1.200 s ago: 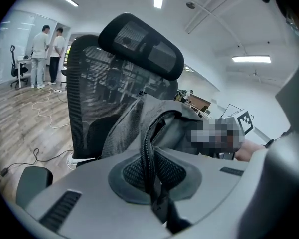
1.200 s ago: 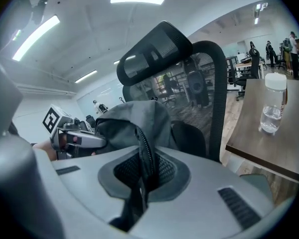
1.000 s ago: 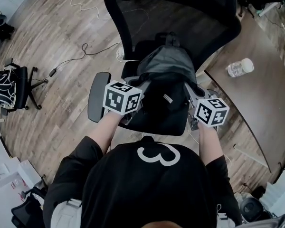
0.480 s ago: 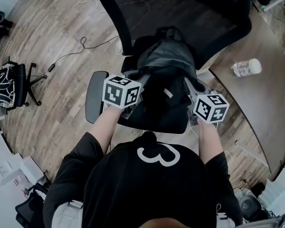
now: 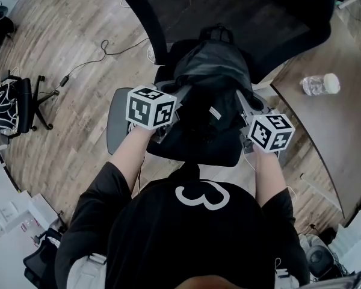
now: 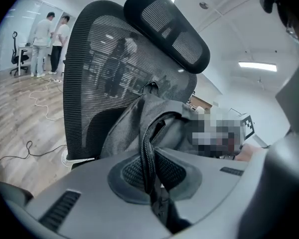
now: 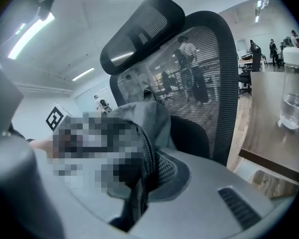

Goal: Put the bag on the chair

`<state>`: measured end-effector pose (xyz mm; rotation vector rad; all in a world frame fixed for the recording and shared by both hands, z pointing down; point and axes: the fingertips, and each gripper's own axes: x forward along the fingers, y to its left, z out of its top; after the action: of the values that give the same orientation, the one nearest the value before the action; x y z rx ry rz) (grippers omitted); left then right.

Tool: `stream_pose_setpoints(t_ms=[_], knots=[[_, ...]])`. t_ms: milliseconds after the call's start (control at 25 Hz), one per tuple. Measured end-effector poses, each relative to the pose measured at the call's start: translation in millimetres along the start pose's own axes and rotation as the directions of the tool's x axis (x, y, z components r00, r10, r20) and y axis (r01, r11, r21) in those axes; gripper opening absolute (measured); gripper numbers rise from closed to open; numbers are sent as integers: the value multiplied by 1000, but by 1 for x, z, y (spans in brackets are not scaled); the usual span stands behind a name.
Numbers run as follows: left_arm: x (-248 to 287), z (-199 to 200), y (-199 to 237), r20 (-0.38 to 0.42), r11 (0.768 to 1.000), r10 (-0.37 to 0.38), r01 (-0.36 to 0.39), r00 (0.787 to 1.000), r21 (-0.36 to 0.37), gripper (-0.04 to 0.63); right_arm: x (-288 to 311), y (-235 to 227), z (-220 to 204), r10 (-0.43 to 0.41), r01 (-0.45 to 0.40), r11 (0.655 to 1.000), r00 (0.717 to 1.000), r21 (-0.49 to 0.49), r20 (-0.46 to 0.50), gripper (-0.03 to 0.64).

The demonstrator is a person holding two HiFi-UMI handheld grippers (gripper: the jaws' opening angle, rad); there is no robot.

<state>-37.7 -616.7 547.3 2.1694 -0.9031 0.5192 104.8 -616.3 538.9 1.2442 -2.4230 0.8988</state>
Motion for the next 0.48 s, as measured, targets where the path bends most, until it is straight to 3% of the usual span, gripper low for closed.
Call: stream_pose_setpoints(t_ms=[480], knots=[[4,-2,4,-7,998,-47,46,999,-40,23,5,-5,-4,49,-49,998,999,47,2,29]])
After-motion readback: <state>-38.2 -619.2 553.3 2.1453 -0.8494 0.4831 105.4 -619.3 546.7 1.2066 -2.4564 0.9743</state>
